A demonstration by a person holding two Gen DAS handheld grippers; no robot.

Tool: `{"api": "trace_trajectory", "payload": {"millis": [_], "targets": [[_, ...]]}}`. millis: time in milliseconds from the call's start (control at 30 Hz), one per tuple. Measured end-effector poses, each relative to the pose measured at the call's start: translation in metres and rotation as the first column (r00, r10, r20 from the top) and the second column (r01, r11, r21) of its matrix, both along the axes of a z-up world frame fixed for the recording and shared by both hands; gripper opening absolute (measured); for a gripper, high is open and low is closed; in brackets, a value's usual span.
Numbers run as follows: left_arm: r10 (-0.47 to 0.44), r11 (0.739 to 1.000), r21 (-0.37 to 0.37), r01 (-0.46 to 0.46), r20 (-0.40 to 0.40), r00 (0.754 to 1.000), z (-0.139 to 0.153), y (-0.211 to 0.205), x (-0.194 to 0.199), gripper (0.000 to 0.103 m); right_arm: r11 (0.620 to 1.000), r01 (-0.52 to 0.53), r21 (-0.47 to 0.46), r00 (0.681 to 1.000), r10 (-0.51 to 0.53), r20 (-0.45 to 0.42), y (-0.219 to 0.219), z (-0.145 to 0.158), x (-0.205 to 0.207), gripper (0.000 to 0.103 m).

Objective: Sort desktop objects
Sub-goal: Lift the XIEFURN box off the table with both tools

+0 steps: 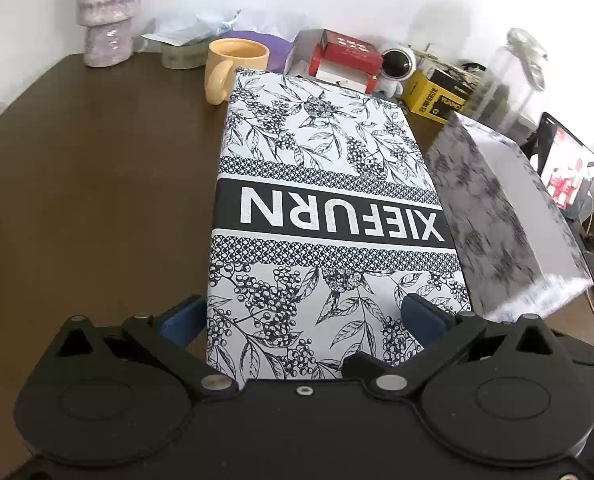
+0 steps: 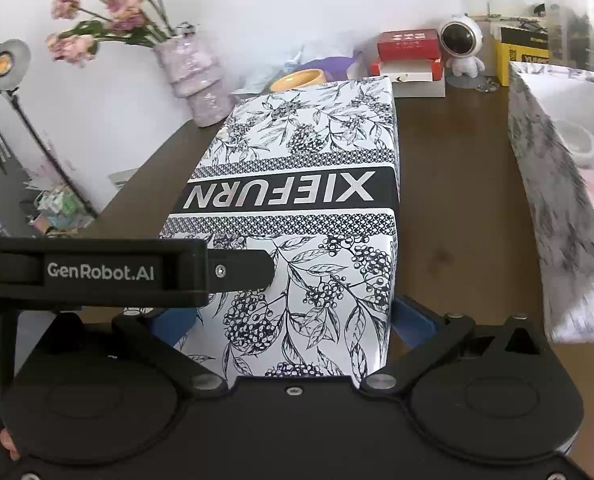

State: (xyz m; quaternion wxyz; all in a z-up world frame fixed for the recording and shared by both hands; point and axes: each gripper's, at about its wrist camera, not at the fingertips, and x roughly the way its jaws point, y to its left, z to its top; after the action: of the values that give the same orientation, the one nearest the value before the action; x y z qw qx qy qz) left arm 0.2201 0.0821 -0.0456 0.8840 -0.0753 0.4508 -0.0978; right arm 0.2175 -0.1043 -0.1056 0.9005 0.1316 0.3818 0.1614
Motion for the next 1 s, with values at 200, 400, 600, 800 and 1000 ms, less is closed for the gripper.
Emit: {"api": "trace_trajectory", "payload": {"millis": [200, 400, 600, 800, 1000], "targets": [[0.071, 0.997, 0.013, -0.071, -0.005, 0.997, 0.009, -0.019, -0.081, 0.103, 0.998, -0.068, 0.015, 0.998, 0.068, 0.007, -0.016, 0.004, -0.074, 0.103], [0.075, 0.997, 0.017, -0.075, -0.002, 0.997, 0.024, -0.058, -0.15, 0.103, 0.996, -0.083, 0.029, 0.996, 0.082, 0.028, -0.036, 0.013, -0.147, 0.103], [0.015, 1.0, -0.008, -0.016, -0.051, 0.999, 0.021, -0.107, -0.203, 0.103, 0.998, -0.057, 0.017, 0.998, 0.057, 0.012, -0.07, 0.014, -0.22, 0.103], [-0.087, 0.996, -0.024, 0.085, -0.103, 0.991, 0.009, -0.156, -0.229, 0.103, 1.0, 0.007, 0.014, 1.0, -0.007, 0.014, -0.099, 0.02, -0.244, 0.103], [-0.157, 0.988, -0.024, 0.156, -0.084, 0.984, 0.009, -0.182, -0.235, 0.103, 0.997, 0.071, 0.011, 0.997, -0.071, 0.016, -0.128, 0.026, -0.268, 0.103]]}}
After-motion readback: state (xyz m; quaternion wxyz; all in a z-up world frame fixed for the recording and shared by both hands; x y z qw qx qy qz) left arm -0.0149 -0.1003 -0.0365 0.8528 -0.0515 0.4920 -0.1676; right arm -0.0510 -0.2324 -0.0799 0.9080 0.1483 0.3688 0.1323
